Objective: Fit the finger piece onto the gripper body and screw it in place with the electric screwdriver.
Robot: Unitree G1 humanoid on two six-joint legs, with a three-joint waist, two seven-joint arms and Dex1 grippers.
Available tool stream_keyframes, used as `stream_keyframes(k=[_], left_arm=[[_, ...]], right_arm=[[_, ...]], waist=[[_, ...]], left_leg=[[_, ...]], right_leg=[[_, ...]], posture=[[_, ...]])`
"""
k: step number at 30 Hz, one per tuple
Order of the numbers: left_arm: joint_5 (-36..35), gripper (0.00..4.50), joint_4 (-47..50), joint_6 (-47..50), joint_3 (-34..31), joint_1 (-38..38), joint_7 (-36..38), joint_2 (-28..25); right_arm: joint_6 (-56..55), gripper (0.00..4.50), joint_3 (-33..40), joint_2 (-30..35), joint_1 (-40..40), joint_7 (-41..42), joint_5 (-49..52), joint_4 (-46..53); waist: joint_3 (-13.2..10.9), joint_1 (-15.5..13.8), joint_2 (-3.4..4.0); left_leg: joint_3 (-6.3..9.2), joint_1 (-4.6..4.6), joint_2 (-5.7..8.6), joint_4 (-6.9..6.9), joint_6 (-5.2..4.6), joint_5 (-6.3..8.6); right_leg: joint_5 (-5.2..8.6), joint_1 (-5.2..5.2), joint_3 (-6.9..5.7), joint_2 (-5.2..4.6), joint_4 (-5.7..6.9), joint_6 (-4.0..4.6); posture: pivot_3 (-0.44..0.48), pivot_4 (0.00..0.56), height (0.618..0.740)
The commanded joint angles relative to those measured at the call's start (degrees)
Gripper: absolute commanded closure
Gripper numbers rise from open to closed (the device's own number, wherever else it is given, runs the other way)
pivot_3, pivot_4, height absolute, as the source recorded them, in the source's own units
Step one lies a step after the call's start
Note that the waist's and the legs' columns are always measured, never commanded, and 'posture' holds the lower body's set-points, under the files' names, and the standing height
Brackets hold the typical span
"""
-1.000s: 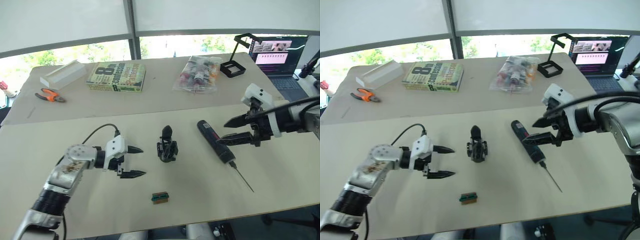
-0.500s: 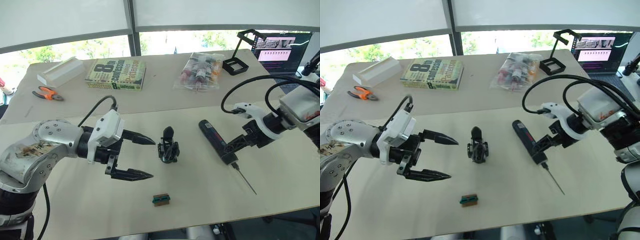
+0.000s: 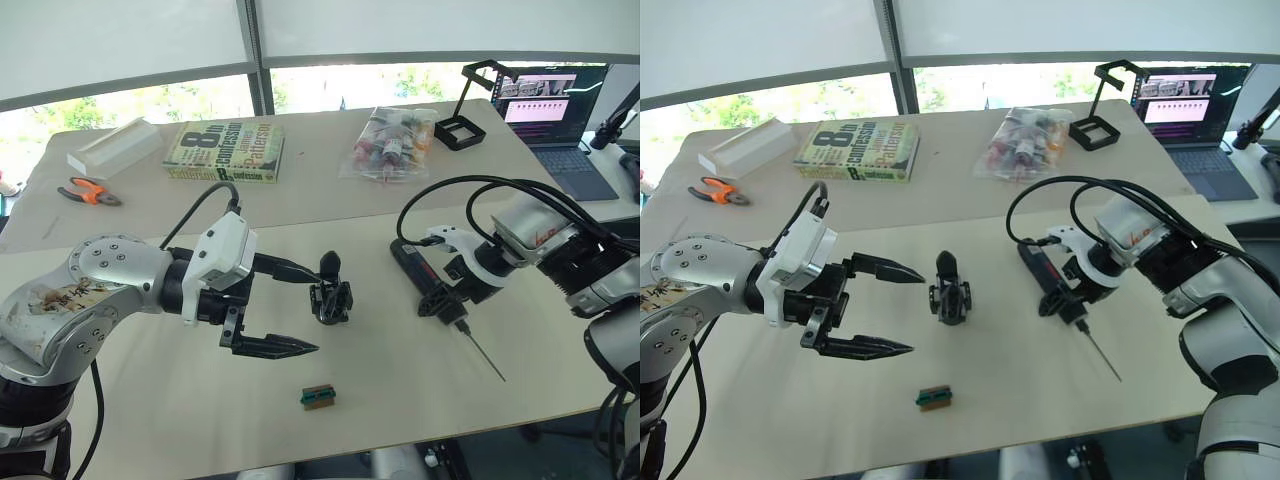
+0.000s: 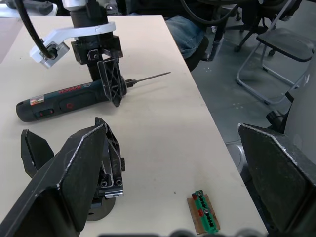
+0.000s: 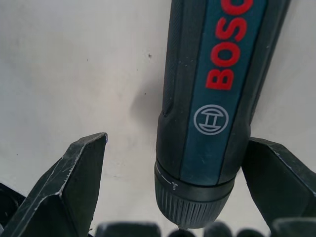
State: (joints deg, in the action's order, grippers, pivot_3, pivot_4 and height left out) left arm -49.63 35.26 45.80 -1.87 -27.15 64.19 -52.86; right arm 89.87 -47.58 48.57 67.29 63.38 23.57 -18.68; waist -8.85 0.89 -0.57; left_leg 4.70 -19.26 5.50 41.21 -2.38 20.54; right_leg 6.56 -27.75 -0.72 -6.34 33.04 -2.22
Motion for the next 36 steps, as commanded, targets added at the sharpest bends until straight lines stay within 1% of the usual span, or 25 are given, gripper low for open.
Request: stream_keyframes(k=[1,3,4,6,7,10,12,17,18,20,23,24,25,27,29,36], left_arm=[[-0.6,0.0,1.2,-0.4,-0.5,-1.2,-0.7,-0.2],[-0.5,0.0,1.1,-0.5,-0.4,-1.5,-0.9,-0.2],[-0.5,0.0,1.0,-0.6,-0.4,-1.5,-0.9,-0.2],[-0.5,0.0,0.8,-0.7,-0.4,-1.5,-0.7,-0.4],[-0.4,0.0,0.8,-0.8,-0.4,-1.5,-0.6,-0.4],[-0.1,0.0,0.6,-1.2,0.1,-1.7,-0.3,-0.2],[-0.1,0.0,0.5,-1.3,0.5,-2.2,-0.5,0.3],[-0.1,0.0,0.2,-1.5,0.9,-3.0,-0.6,0.8],[-0.1,0.0,0.2,-1.5,0.9,-3.1,-0.5,0.7],[-0.1,0.0,0.1,-1.5,0.8,-3.1,-0.4,0.6],[-0.2,0.0,0.1,-1.4,0.6,-3.2,-0.3,0.4],[-0.1,0.0,0.1,-1.5,0.6,-3.1,-0.3,0.4],[0.0,0.0,0.1,-1.5,0.7,-3.1,-0.3,0.4],[0.1,0.0,0.2,-1.5,0.7,-3.1,-0.3,0.3],[0.1,0.0,0.2,-1.5,0.7,-3.1,-0.4,0.3],[0.4,0.0,0.0,-1.7,0.6,-3.1,-0.3,0.1]], right_arm=[[-4.6,0.79,-0.5,-1.0,-0.6,-0.3,-1.9,-0.9],[-7.7,1.54,-1.4,-0.1,-1.0,1.0,-3.1,-1.0],[-9.6,1.85,-1.8,0.7,-0.8,2.2,-3.9,-1.0],[-16.1,2.53,-2.8,3.1,-0.6,5.7,-6.4,0.0],[-19.6,2.6,-3.4,4.2,-0.6,7.3,-7.9,0.4],[-29.9,2.6,-4.0,6.3,-1.0,11.4,-12.6,0.1],[-32.8,2.6,-4.2,6.6,-1.5,13.2,-15.2,-1.1],[-35.1,2.6,-2.5,6.3,-4.1,16.0,-18.6,-1.6],[-31.5,2.6,-2.9,5.8,-3.5,16.7,-18.4,1.4],[-25.8,1.56,-3.4,4.7,-2.1,17.9,-18.4,6.9],[-24.6,0.57,-3.1,4.4,-2.4,17.7,-19.7,8.7],[-24.5,0.34,-2.9,4.3,-2.6,17.6,-20.0,8.7],[-27.9,0.07,-2.3,4.7,-3.8,17.3,-20.9,5.8],[-33.5,0.07,-1.6,5.1,-5.8,17.0,-22.6,1.1],[-36.5,0.07,-1.2,4.9,-6.8,17.2,-24.2,-1.1],[-36.8,0.07,0.1,2.3,-7.9,18.5,-27.1,-3.0]], waist=[[0.0,0.3,-0.01],[0.0,0.3,-0.02],[0.0,0.3,-0.02],[0.0,0.3,-0.01],[0.0,0.3,0.0],[0.0,0.3,0.02],[0.0,0.3,0.01],[0.0,0.1,0.01],[0.0,0.0,0.01],[0.0,0.0,0.01],[0.0,0.2,0.01],[0.0,0.1,0.01],[0.0,0.0,0.01],[0.0,-0.3,0.0],[0.0,-0.3,-0.01],[0.0,-0.2,-0.04]], left_leg=[[-0.04,0.01,0.0,0.06,0.0,0.0],[-0.11,0.05,0.0,0.18,0.0,0.0],[-0.12,0.09,0.0,0.22,0.0,0.0],[-0.13,0.11,-0.02,0.22,0.04,-0.02],[-0.14,0.12,-0.03,0.21,0.05,-0.03],[-0.17,0.05,-0.03,0.2,0.05,-0.03],[-0.21,-0.06,-0.02,0.2,0.06,-0.03],[-0.26,-0.08,-0.03,0.12,0.07,-0.03],[-0.25,-0.08,-0.03,0.13,0.07,-0.03],[-0.26,-0.09,-0.02,0.16,0.07,-0.03],[-0.28,-0.08,-0.08,0.17,0.09,-0.02],[-0.28,-0.08,-0.09,0.18,0.1,-0.03],[-0.28,-0.08,-0.08,0.18,0.11,-0.04],[-0.27,-0.06,-0.07,0.21,0.11,-0.04],[-0.25,-0.03,-0.03,0.25,0.1,-0.04],[-0.21,0.2,-0.05,0.45,0.06,-0.01]], right_leg=[[-0.03,0.04,0.01,0.0,0.0,0.01],[-0.07,0.08,0.05,0.0,-0.01,0.01],[-0.07,0.1,0.05,0.0,-0.02,0.01],[-0.07,0.1,0.05,0.01,0.01,0.01],[-0.07,0.09,0.05,0.03,0.03,0.01],[-0.07,-0.04,0.05,0.03,0.05,0.0],[-0.07,-0.22,0.06,0.01,0.08,0.0],[-0.08,-0.3,0.02,-0.01,0.06,0.02],[-0.08,-0.29,0.02,-0.02,0.06,0.02],[-0.08,-0.29,0.04,-0.05,0.05,0.02],[-0.11,-0.31,0.07,0.01,0.06,0.07],[-0.11,-0.31,0.07,0.02,0.07,0.08],[-0.12,-0.31,0.07,0.02,0.07,0.09],[-0.12,-0.26,0.04,0.01,0.07,0.09],[-0.12,-0.16,0.01,-0.01,0.05,0.09],[-0.15,0.29,-0.02,0.0,0.04,0.04]], posture=[[0.0,0.15,0.738],[0.0,0.15,0.738],[0.0,0.15,0.738],[0.0,0.15,0.738],[0.0,0.15,0.738],[0.0,0.15,0.738],[0.0,0.15,0.738],[0.0,0.15,0.738],[0.0,0.15,0.738],[0.0,0.15,0.738],[0.0,0.15,0.738],[0.0,0.15,0.738],[0.0,0.15,0.738],[0.0,0.15,0.738],[0.0,0.15,0.738],[0.0,0.15,0.738]])
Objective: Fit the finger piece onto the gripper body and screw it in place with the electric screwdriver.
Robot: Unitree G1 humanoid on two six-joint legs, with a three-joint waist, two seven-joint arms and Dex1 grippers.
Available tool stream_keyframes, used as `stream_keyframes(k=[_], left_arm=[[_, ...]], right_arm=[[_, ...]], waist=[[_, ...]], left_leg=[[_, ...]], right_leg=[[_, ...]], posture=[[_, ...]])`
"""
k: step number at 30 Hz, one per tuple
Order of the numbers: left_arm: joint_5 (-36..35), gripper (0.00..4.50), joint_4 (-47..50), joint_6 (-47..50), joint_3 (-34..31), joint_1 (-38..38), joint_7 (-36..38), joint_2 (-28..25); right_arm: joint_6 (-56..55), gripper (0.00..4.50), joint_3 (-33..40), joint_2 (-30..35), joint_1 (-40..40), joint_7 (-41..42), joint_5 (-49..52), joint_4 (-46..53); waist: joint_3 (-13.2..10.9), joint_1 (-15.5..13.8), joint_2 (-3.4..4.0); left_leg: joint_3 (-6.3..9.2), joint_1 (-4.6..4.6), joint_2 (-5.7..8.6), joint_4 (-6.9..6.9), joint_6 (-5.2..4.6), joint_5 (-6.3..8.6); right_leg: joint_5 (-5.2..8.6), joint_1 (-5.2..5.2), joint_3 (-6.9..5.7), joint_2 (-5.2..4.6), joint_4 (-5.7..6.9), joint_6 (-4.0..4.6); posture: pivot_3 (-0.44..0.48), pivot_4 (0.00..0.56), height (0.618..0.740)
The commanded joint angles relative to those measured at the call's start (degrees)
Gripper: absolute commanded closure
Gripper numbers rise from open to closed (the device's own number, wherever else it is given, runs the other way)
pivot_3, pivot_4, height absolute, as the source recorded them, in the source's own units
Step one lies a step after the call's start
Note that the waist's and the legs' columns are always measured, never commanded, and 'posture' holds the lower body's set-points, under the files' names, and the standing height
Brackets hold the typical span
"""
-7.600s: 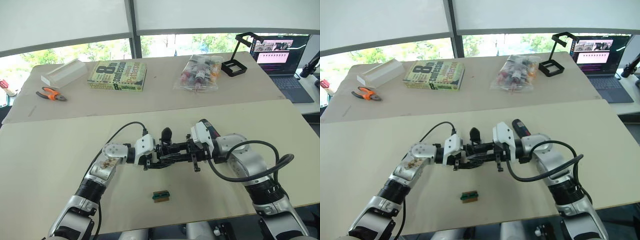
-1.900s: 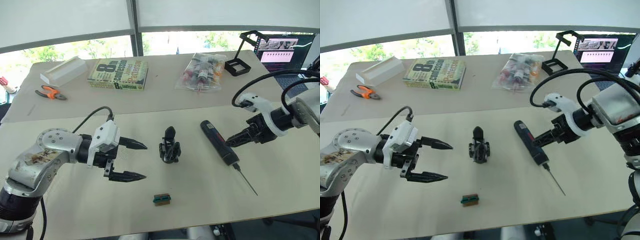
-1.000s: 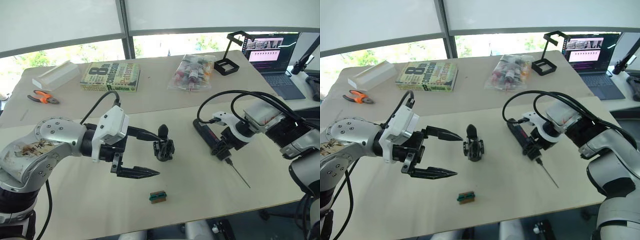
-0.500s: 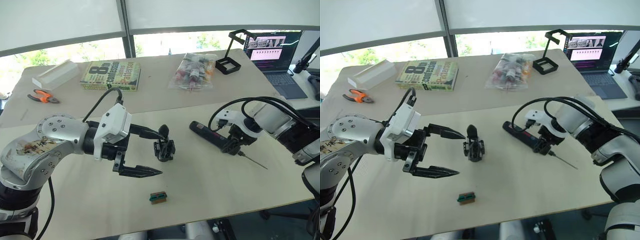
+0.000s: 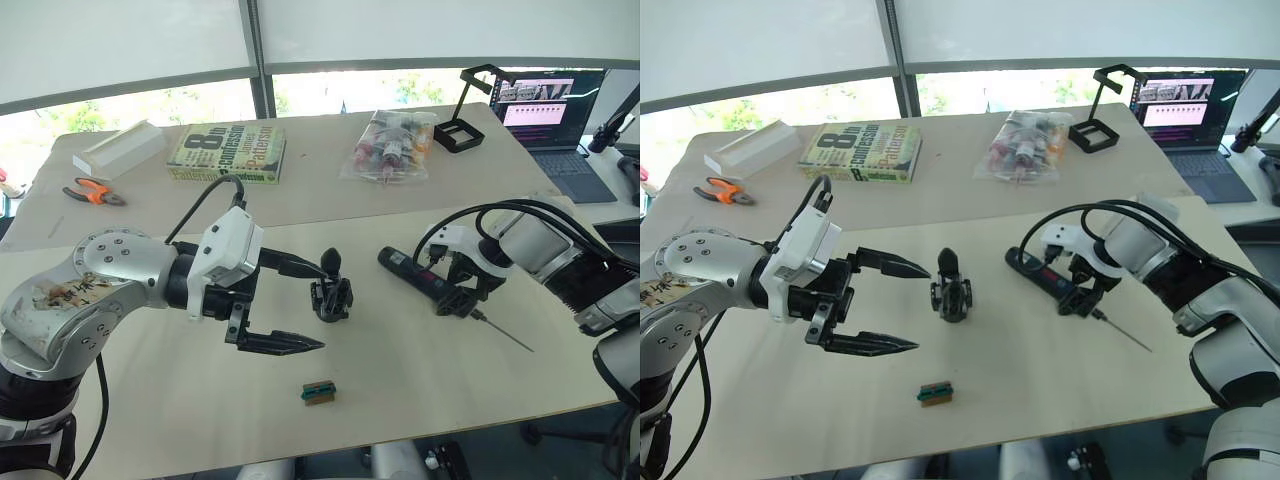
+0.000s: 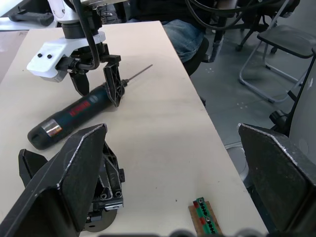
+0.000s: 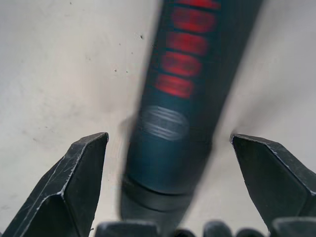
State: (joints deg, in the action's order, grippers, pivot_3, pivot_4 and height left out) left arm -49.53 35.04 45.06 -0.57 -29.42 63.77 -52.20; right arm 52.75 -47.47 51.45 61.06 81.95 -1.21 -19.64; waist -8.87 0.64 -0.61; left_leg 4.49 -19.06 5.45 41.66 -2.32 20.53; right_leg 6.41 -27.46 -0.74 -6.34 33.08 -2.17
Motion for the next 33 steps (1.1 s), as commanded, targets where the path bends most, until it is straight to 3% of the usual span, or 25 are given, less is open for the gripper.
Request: stream_keyframes(k=[1,7,10,14,19,20,24,33], left_arm=[[0.4,0.0,0.2,-1.0,-0.7,-0.9,0.1,-0.5],[1.0,0.0,0.2,-1.4,-0.5,-0.7,0.1,-0.4],[0.9,0.0,0.2,-1.4,-0.6,-0.8,0.1,-0.4],[0.9,0.0,0.1,-1.4,-0.8,-0.8,0.1,-0.5],[1.4,0.0,-0.5,-1.8,-0.7,-1.0,0.5,-0.4],[1.5,0.0,-0.5,-1.8,-0.6,-1.1,0.5,-0.4],[1.5,0.0,-0.9,-1.9,-0.5,-1.6,0.6,-0.2],[1.8,0.0,-1.1,-2.2,-0.1,-2.0,0.8,0.1]], right_arm=[[0.2,0.07,0.4,-1.0,-1.8,-0.1,-2.7,-2.7],[-5.0,0.07,2.3,-3.7,-2.7,-1.1,-5.8,-11.0],[-7.9,0.86,3.6,-4.5,-3.5,-1.5,-7.4,-14.1],[-9.6,2.24,5.1,-4.8,-4.1,-0.1,-9.3,-14.8],[-7.6,2.24,6.1,-5.2,-3.6,1.9,-10.3,-14.4],[-7.4,1.4,6.3,-5.3,-3.6,2.2,-10.6,-14.3],[-8.2,0.13,7.0,-5.2,-3.8,1.8,-12.1,-15.5],[-6.3,0.13,8.8,-5.0,-7.2,2.1,-12.8,-12.3]], waist=[[0.0,0.0,-0.02],[0.2,0.1,-0.35],[0.2,0.0,-0.43],[0.3,-0.1,-0.48],[0.3,-0.1,-0.47],[0.3,-0.1,-0.48],[0.3,0.0,-0.49],[0.4,-0.4,-0.6]], left_leg=[[0.01,0.05,-0.01,0.0,0.0,0.0],[0.02,0.51,-0.04,-0.05,0.0,0.05],[0.06,0.97,-0.13,-0.09,-0.03,0.16],[0.1,1.11,-0.13,-0.09,-0.06,0.25],[0.12,1.1,-0.14,-0.18,-0.02,0.27],[0.12,1.1,-0.14,-0.18,-0.02,0.27],[0.12,1.1,-0.15,-0.16,-0.02,0.27],[0.16,1.12,-0.15,-0.2,-0.02,0.27]], right_leg=[[0.0,0.07,-0.01,0.0,0.0,0.0],[0.01,0.51,0.0,0.06,-0.04,-0.02],[0.05,1.08,-0.01,0.16,-0.08,-0.07],[0.12,1.19,0.0,0.19,-0.02,-0.17],[0.12,1.16,-0.01,0.22,-0.06,-0.16],[0.13,1.16,-0.01,0.21,-0.06,-0.16],[0.12,1.19,0.01,0.21,-0.06,-0.16],[0.13,1.21,-0.02,0.21,-0.07,-0.16]], posture=[[0.0,0.15,0.738],[0.0,0.15,0.738],[0.0,0.15,0.738],[0.0,0.15,0.738],[0.0,0.15,0.738],[0.0,0.15,0.738],[0.0,0.15,0.738],[0.0,0.15,0.738]])
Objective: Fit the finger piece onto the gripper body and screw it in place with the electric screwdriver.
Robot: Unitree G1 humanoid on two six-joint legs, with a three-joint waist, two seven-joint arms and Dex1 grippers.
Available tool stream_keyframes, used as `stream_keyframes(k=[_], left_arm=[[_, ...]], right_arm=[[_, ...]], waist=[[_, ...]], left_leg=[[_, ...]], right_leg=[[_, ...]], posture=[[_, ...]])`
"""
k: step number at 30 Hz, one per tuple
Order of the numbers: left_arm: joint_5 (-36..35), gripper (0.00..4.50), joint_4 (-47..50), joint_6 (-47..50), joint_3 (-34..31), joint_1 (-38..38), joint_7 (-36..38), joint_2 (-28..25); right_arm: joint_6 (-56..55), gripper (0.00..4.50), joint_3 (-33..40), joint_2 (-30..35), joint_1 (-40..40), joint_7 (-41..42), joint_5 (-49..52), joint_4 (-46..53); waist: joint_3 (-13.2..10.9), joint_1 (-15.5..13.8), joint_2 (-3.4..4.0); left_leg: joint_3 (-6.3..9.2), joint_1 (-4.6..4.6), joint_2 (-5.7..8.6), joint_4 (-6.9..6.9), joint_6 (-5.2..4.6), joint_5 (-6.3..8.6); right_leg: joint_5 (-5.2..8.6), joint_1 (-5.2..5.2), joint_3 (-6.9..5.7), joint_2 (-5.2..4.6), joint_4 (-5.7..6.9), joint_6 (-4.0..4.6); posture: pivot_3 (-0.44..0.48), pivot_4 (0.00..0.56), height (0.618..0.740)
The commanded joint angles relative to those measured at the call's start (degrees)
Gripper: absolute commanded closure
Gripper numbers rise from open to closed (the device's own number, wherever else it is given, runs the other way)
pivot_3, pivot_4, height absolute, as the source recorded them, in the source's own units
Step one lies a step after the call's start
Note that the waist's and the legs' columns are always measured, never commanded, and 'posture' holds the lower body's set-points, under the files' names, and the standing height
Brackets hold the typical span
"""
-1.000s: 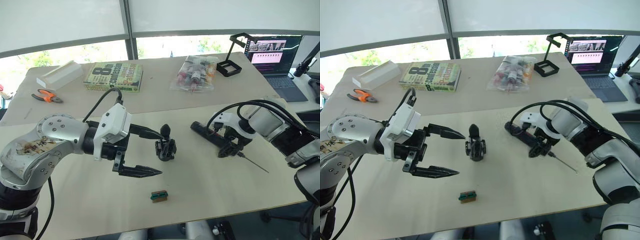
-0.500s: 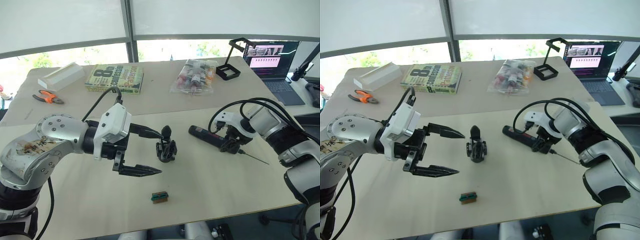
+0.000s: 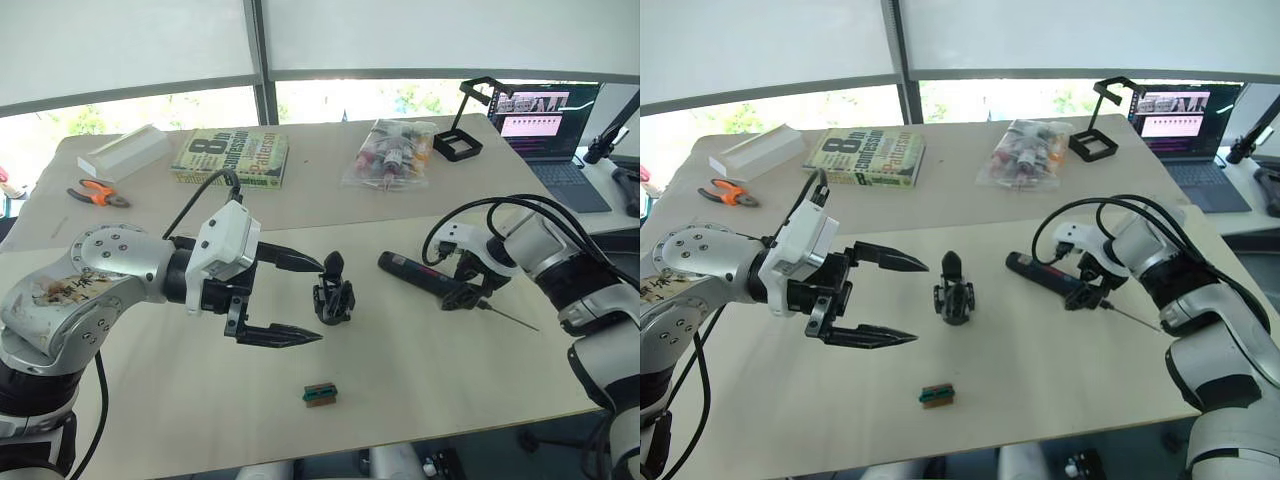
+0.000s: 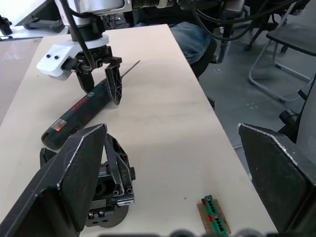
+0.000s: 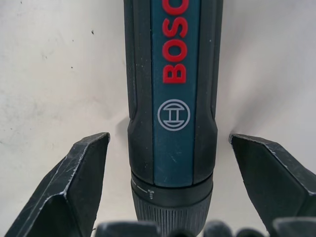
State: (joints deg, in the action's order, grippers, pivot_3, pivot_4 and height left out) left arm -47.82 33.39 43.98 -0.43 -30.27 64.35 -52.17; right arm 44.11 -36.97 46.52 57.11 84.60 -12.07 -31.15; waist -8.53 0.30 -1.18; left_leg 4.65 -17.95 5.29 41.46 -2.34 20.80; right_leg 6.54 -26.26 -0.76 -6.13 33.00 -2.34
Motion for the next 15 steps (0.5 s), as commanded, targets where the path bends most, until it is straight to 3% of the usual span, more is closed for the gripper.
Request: stream_keyframes(k=[1,4,12,15], left_arm=[[0.1,0.0,0.5,-1.2,-0.2,-1.2,0.3,0.1],[0.1,0.0,0.4,-1.1,-0.3,-1.5,0.3,0.1],[0.1,0.0,0.5,-0.9,-0.6,-1.2,0.4,-0.2],[0.1,0.0,0.5,-1.0,-0.7,-0.6,0.7,-0.4]], right_arm=[[2.7,0.13,-1.5,-0.2,-3.4,-0.6,-2.2,-0.5],[3.3,0.13,-1.6,-0.2,-3.9,-0.1,-2.7,1.0],[-2.3,2.58,0.3,-1.7,-3.0,-0.9,-4.2,-3.5],[-9.1,2.58,2.9,-1.8,-2.0,-0.4,-3.2,-7.0]], waist=[[0.0,0.0,-0.03],[0.0,0.0,-0.04],[0.1,-0.2,-0.09],[0.1,0.2,-0.19]], left_leg=[[0.0,0.0,0.0,0.01,0.0,0.0],[0.0,0.01,0.0,0.0,0.0,0.0],[0.0,0.04,-0.05,-0.2,0.01,0.0],[-0.03,0.08,-0.06,-0.21,0.02,0.0]], right_leg=[[0.0,0.0,0.0,0.0,0.0,0.0],[0.0,0.0,0.0,0.0,0.0,0.0],[0.01,-0.02,-0.03,0.04,-0.11,0.0],[0.01,0.02,0.0,0.04,-0.14,0.01]], posture=[[0.0,0.15,0.738],[0.0,0.15,0.738],[0.0,0.15,0.738],[0.0,0.15,0.738]])
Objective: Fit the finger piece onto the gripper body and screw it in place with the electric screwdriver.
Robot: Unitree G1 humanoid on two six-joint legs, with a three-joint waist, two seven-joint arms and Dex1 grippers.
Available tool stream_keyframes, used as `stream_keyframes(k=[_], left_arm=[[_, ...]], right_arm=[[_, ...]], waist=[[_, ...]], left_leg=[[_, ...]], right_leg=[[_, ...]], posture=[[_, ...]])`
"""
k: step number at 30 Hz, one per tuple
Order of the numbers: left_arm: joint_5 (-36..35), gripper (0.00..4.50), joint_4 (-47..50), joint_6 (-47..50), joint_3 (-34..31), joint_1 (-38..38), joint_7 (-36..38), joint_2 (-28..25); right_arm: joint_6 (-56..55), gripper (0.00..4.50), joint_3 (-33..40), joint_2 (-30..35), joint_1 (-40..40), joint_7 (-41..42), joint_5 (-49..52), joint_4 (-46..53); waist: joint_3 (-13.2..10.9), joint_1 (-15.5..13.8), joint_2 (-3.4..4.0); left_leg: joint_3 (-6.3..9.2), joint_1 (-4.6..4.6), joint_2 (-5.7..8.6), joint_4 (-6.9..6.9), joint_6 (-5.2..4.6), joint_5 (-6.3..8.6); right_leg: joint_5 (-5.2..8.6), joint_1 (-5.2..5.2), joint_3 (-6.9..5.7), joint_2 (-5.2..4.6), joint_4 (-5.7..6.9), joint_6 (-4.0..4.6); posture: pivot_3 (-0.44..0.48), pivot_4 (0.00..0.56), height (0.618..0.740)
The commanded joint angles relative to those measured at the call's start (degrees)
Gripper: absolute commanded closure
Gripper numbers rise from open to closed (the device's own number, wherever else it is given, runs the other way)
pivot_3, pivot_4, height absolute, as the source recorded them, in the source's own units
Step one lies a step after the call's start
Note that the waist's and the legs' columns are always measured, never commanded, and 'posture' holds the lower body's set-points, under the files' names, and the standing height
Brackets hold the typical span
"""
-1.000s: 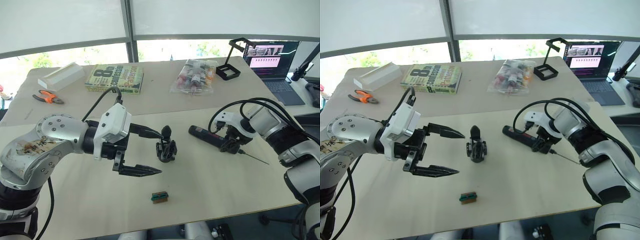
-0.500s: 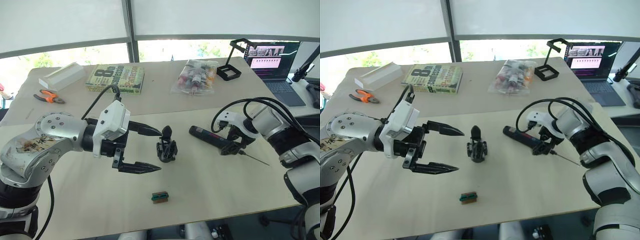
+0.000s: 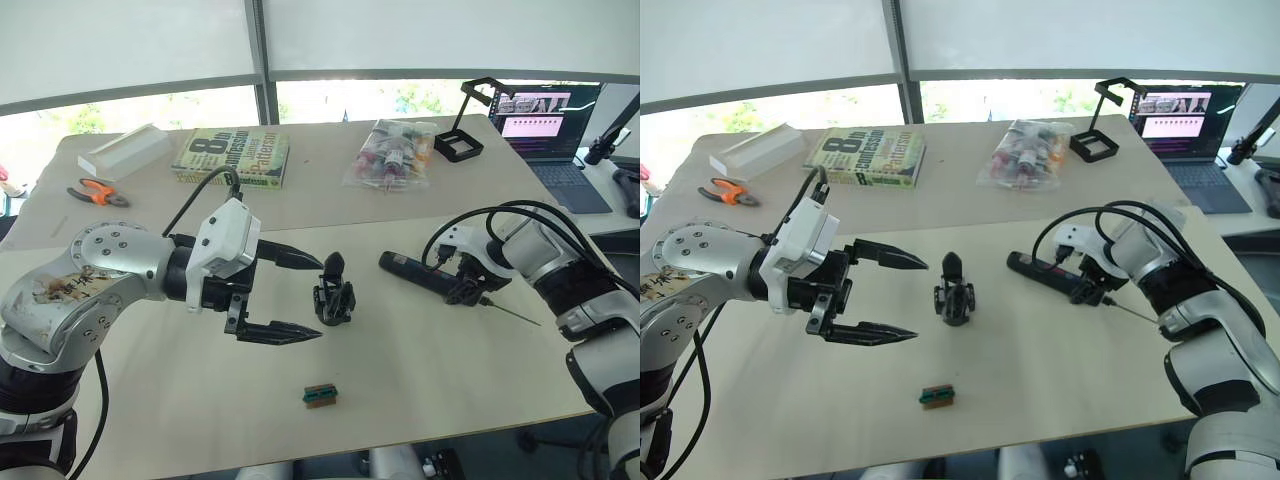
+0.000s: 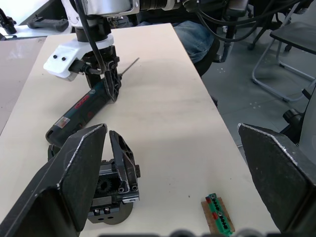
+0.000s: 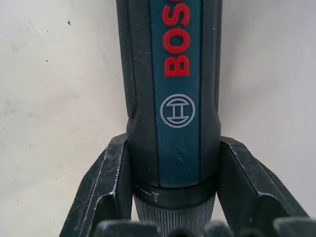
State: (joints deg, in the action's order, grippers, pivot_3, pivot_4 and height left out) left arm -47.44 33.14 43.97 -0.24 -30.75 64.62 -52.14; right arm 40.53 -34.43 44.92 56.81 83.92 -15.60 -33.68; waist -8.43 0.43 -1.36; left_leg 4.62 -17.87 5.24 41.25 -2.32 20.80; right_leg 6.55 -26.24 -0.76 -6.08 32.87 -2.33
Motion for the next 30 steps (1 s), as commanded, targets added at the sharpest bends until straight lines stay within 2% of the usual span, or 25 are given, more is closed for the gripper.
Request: stream_keyframes(k=[1,7,11,16,19,24,30], left_arm=[[-0.4,0.0,0.7,-1.0,-1.1,0.4,0.6,-0.5],[-0.4,0.0,0.9,-2.4,-3.1,4.7,1.6,-0.7],[-1.5,0.0,1.1,-3.0,-6.7,9.6,3.7,-2.5],[-0.2,0.0,1.6,-6.7,-10.8,17.9,6.8,-4.2],[-1.1,0.0,2.5,-7.0,-12.7,22.2,7.3,-4.6],[7.4,0.0,0.9,-17.5,-11.9,30.2,14.5,-6.6],[18.3,0.0,-2.5,-32.8,-6.0,37.0,17.7,-3.6]], right_arm=[[-8.5,2.58,2.9,0.2,-2.1,1.4,2.6,-3.8],[-14.7,2.58,20.0,6.8,-8.9,6.7,16.8,6.2],[-13.6,2.58,31.3,8.6,-8.1,8.5,29.8,9.4],[3.3,2.58,41.6,4.3,-4.6,1.2,44.4,23.7],[10.1,2.58,46.9,-1.2,-5.0,-5.6,54.6,35.3],[14.9,2.58,47.3,-9.1,-8.9,-10.8,69.0,51.1],[8.0,2.58,38.0,-15.6,-16.4,-5.6,71.4,59.5]], waist=[[0.0,0.2,-0.01],[-0.2,0.3,0.35],[-0.7,1.3,0.95],[-1.0,2.0,1.28],[-1.1,1.5,1.23],[-1.1,0.2,1.24],[-1.1,-0.3,1.24]], left_leg=[[-0.01,0.01,0.0,0.01,0.0,0.0],[0.0,-0.07,-0.01,-0.29,0.03,-0.02],[-0.37,-0.6,-0.04,-0.3,0.03,-0.04],[-0.42,-0.58,-0.16,-0.38,0.06,-0.04],[-0.39,-0.56,-0.21,-0.41,0.07,-0.05],[-0.37,-0.57,-0.15,-0.39,0.0,-0.03],[-0.46,-0.58,-0.09,-0.39,-0.16,0.08]], right_leg=[[0.0,0.01,0.01,0.0,-0.01,0.0],[0.0,-0.23,0.0,0.01,-0.08,0.0],[-0.07,-1.0,0.1,-0.04,-0.01,0.13],[-0.02,-1.06,0.18,-0.03,-0.1,0.22],[0.0,-1.05,0.16,0.0,0.0,0.25],[0.0,-1.04,0.13,0.0,0.21,0.24],[0.01,-1.01,-0.05,-0.04,0.04,0.22]], posture=[[0.0,0.15,0.738],[0.0,0.15,0.738],[0.0,0.15,0.738],[0.0,0.15,0.738],[0.0,0.15,0.738],[0.0,0.15,0.738],[0.0,0.15,0.738]])
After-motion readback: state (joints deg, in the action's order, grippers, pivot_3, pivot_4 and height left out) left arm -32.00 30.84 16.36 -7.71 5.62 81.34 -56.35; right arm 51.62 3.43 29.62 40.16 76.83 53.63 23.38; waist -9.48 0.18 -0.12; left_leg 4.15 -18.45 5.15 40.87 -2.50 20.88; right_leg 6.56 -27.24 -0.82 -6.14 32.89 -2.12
